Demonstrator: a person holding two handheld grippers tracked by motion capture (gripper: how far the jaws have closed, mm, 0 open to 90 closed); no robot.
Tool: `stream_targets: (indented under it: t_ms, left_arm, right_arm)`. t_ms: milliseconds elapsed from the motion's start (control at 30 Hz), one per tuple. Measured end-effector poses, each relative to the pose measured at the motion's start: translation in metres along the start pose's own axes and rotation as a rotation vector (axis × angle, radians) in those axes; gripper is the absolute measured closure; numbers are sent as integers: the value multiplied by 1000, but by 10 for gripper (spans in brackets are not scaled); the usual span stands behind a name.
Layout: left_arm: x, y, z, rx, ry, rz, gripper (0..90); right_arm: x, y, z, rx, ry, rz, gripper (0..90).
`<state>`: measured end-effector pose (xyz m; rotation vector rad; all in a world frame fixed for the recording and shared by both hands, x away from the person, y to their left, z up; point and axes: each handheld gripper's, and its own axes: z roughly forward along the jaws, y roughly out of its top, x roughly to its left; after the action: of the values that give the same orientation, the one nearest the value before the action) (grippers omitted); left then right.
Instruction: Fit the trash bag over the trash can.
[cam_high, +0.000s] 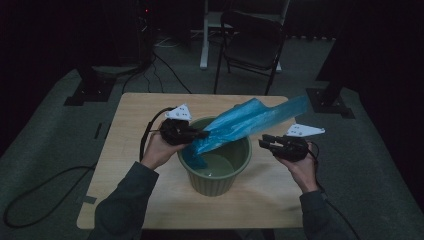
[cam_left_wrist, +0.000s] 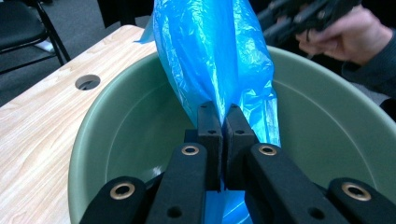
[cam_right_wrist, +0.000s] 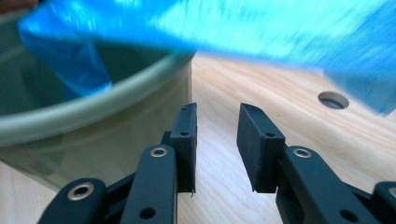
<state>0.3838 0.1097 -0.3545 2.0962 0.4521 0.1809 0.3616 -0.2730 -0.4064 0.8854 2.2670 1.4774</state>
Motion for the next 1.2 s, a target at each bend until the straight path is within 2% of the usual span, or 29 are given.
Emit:
stream_targets:
  t_ms: [233, 367, 467, 500, 667, 833, 900, 967, 1100, 1200]
  left_arm:
    - [0, -7, -1, 6, -2, -2, 877]
    - [0, -13, -5, 15, 6, -3, 875]
    - [0, -15, -6, 23, 17, 0, 874]
    - [0, -16, -6, 24, 18, -2, 873]
    - [-2, -20, -4, 46, 28, 17, 869]
    - [-6, -22, -6, 51, 37, 42, 862]
    - [-7, -22, -6, 51, 35, 48, 861]
    - [-7, -22, -6, 53, 37, 50, 860]
    - [-7, -22, -6, 52, 38, 49, 857]
    - [-7, -22, -6, 51, 37, 44, 829]
  right_arm:
    - [-9, 6, -1, -24, 14, 47, 632]
    - [-15, 4, 1, -46, 40, 91, 602]
    - [-16, 4, -1, -73, 61, 99, 583]
    - [-16, 6, -4, -93, 82, 103, 563]
    - [-16, 13, -4, -119, 126, 118, 547]
    - [-18, 16, 4, -125, 146, 145, 552]
    - [-18, 16, 5, -137, 148, 159, 573]
    - [-19, 18, 7, -134, 139, 168, 632]
    - [-19, 20, 9, -123, 114, 185, 796]
    - [-18, 21, 10, -117, 101, 178, 900]
